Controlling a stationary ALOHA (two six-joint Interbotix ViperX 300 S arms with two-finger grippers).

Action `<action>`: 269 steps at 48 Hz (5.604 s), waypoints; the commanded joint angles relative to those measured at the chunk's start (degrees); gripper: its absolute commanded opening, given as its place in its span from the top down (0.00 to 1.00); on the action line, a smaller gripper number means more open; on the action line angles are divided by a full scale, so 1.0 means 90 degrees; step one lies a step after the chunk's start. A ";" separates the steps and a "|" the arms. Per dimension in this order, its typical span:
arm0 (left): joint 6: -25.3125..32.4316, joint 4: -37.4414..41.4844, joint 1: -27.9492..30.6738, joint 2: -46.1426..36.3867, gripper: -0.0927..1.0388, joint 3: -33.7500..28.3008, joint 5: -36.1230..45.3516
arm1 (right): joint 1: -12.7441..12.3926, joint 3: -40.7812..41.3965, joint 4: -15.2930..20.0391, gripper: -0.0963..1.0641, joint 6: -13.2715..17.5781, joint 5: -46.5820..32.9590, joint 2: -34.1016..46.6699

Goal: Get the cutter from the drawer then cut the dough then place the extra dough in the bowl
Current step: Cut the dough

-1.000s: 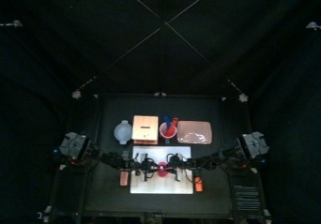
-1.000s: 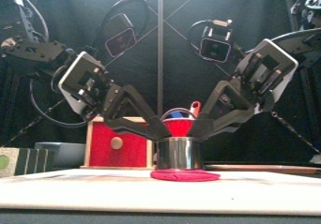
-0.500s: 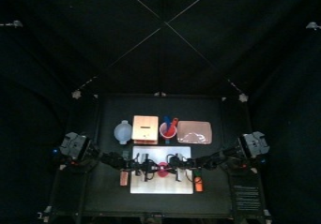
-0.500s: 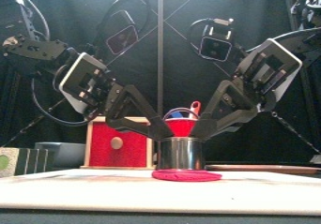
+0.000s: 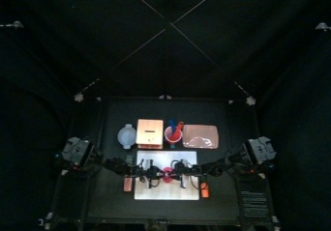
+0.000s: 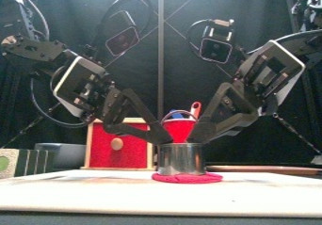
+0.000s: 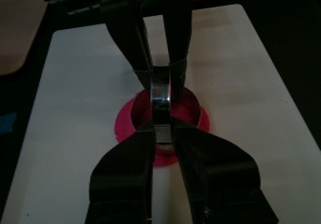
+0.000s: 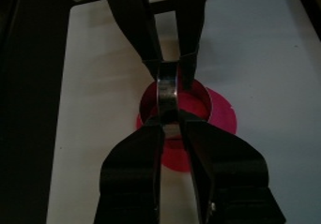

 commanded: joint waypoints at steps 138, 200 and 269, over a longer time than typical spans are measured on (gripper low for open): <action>-0.0039 -0.0029 -0.0234 0.0459 0.50 -0.0205 0.1445 | 0.0010 0.0020 0.0527 0.47 0.0078 0.1250 0.0547; -0.0039 -0.0439 -0.0137 0.0234 0.49 -0.0146 0.1299 | -0.0156 -0.0020 0.0400 0.46 0.0059 0.1250 0.0391; 0.0010 -0.0605 -0.0098 -0.0264 0.28 -0.0088 0.0479 | -0.0107 -0.0371 0.0195 0.21 0.0078 0.1240 -0.0127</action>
